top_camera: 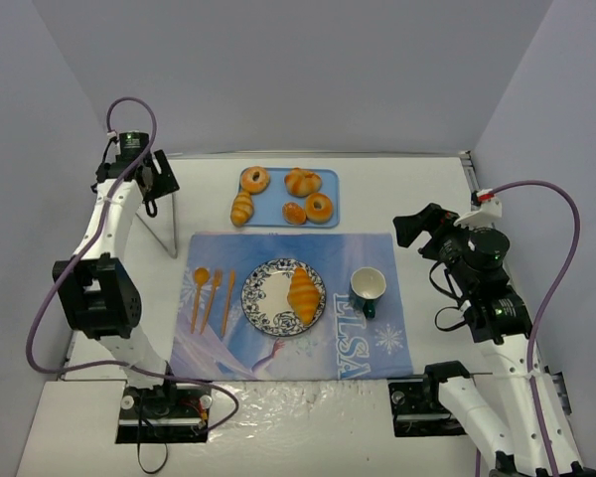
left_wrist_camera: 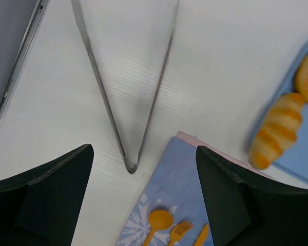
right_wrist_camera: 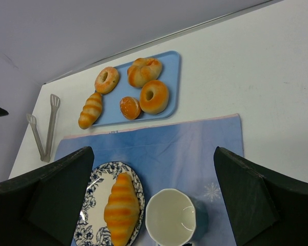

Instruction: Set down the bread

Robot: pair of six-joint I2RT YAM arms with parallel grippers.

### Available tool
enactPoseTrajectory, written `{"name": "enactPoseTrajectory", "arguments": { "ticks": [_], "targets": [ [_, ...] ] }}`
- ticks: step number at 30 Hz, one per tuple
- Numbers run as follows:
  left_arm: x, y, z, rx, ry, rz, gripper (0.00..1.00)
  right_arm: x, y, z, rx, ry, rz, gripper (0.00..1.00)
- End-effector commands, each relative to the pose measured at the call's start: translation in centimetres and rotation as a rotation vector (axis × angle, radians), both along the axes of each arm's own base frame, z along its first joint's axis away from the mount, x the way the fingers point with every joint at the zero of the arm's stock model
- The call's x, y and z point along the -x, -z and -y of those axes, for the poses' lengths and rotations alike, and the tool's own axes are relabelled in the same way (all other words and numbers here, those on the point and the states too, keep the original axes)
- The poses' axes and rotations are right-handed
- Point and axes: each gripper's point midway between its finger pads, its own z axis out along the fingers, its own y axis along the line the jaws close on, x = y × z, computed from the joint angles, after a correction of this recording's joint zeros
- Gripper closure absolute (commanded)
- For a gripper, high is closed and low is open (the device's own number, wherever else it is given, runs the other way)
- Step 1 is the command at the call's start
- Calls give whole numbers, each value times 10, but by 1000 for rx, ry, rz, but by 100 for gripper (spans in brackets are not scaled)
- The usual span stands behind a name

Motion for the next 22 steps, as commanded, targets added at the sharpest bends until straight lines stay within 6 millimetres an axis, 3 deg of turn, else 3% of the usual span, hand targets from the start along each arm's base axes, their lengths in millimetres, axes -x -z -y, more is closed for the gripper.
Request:
{"name": "enactPoseTrajectory", "arguments": {
  "ticks": [1, 3, 7, 9, 14, 22],
  "targets": [
    [32, -91, 76, -16, 228, 193, 21, -1, -41, -2, -7, -18, 123, 0],
    [51, -102, 111, -6, 339, 210, 21, -1, -45, -3, -5, -23, 131, 0],
    [95, -134, 162, 2, 541, 323, 19, 0, -50, -4, -2, -28, 144, 0],
    [118, -135, 185, 57, 656, 358, 19, 1, -54, -4, -6, -30, 152, 0],
    [147, -125, 203, 93, 780, 406, 18, 6, -68, -3, -10, -28, 192, 0],
    [153, -99, 213, 119, 830, 382, 17, 9, -77, -6, -10, -53, 210, 0]
  ]
}}
